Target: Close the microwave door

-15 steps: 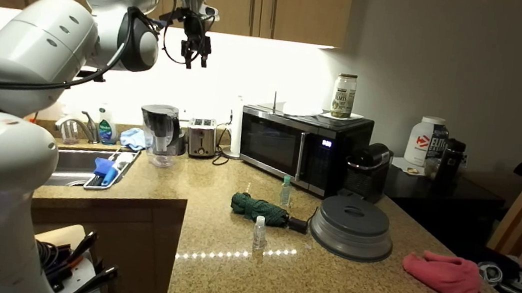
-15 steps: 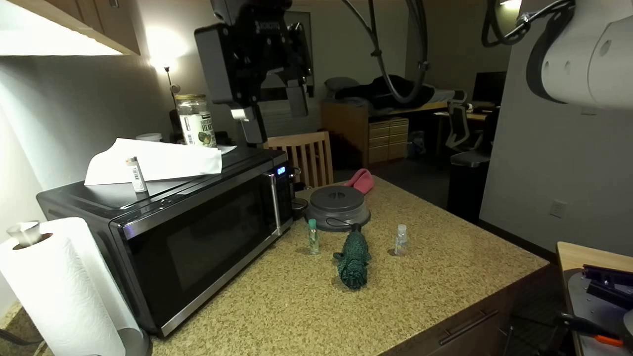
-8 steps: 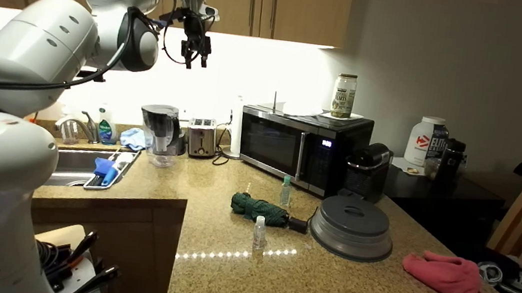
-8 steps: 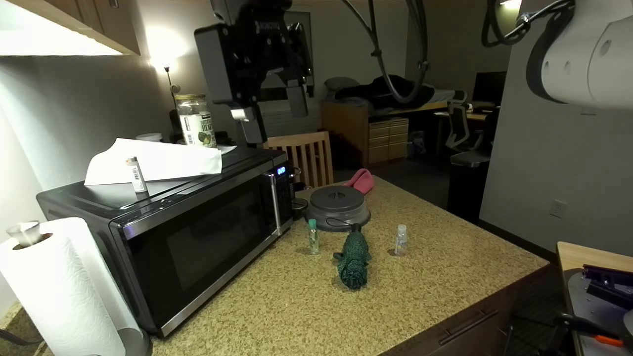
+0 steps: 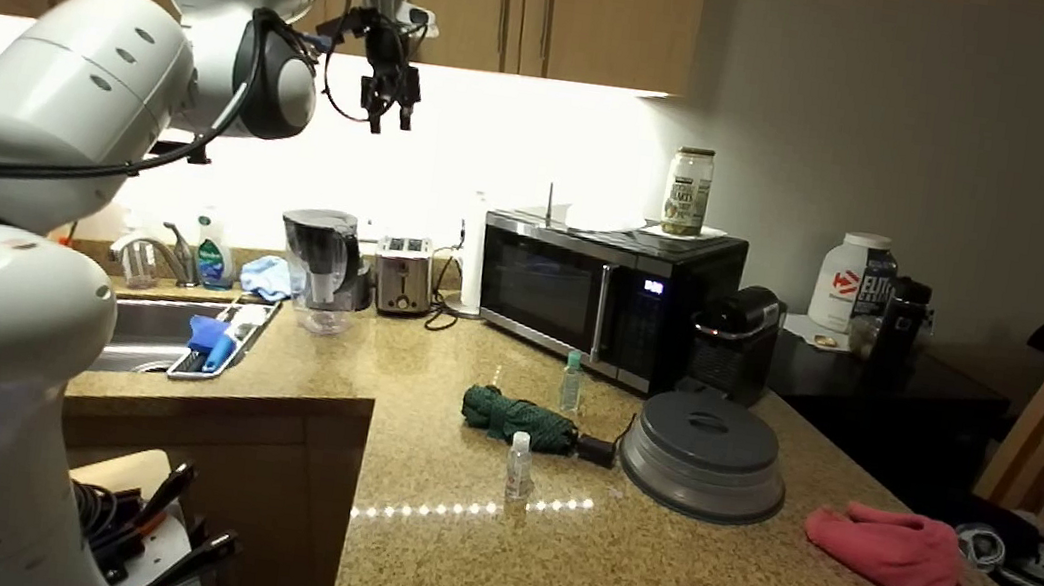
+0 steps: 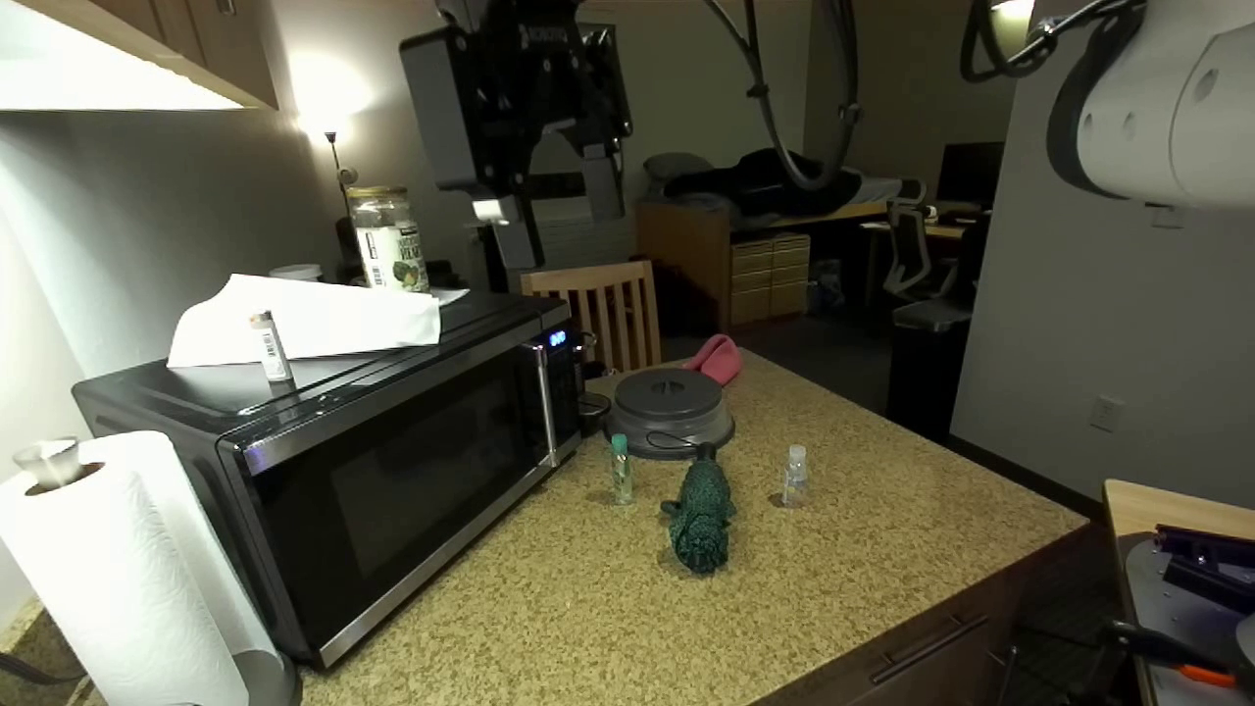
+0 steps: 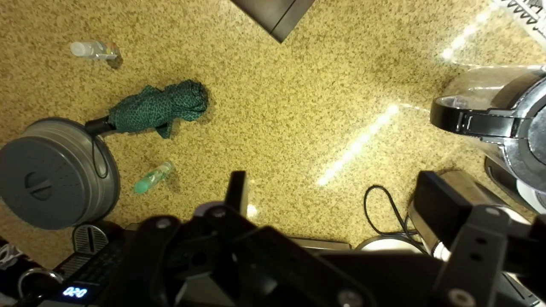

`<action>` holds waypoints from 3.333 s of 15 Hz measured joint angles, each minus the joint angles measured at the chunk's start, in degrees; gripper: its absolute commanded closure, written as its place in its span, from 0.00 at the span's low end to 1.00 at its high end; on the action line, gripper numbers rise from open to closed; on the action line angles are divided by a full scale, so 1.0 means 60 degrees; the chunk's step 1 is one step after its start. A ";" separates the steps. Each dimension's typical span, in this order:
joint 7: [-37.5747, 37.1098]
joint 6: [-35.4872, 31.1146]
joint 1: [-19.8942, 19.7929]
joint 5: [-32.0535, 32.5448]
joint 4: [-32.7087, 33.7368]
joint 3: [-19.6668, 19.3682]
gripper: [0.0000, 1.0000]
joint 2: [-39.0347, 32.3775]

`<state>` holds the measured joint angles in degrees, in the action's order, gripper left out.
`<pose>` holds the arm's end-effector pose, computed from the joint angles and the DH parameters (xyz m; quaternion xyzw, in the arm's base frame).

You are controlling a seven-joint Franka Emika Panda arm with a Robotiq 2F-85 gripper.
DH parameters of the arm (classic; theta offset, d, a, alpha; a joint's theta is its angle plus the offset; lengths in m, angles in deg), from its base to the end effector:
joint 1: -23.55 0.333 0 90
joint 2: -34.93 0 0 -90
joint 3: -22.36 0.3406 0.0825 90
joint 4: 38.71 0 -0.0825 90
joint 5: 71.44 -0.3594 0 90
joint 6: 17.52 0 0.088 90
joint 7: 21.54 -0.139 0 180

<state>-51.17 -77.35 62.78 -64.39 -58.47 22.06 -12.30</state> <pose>0.5358 0.4095 0.5725 0.9950 0.0540 -0.0193 0.0821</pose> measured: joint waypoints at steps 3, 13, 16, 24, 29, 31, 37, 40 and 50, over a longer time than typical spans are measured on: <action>-0.0645 0.0951 0.0063 -0.0091 0.0004 0.0036 0.00 0.0431; -0.3711 0.3781 0.0567 -0.1317 -0.0022 0.0498 0.00 0.1488; -0.4343 0.4111 0.0483 -0.1870 -0.0185 0.0652 0.00 0.1457; -0.4344 0.4355 -0.0792 -0.2633 -0.0311 0.0799 0.00 0.0139; -0.4111 0.4880 -0.1413 -0.2749 -0.0305 0.0967 0.00 -0.0686; -0.4080 0.5027 -0.1543 -0.3024 -0.0304 0.1089 0.00 -0.0894; -0.4302 0.4986 -0.2001 -0.5145 -0.0355 0.1827 0.00 -0.1835; -0.4511 0.4932 -0.2182 -0.5890 -0.0409 0.2127 0.00 -0.2295; -0.4638 0.2857 -0.1707 -0.5159 -0.0074 0.2205 0.00 -0.1531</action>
<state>-78.99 -60.21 52.54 -95.35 -58.92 35.29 -21.49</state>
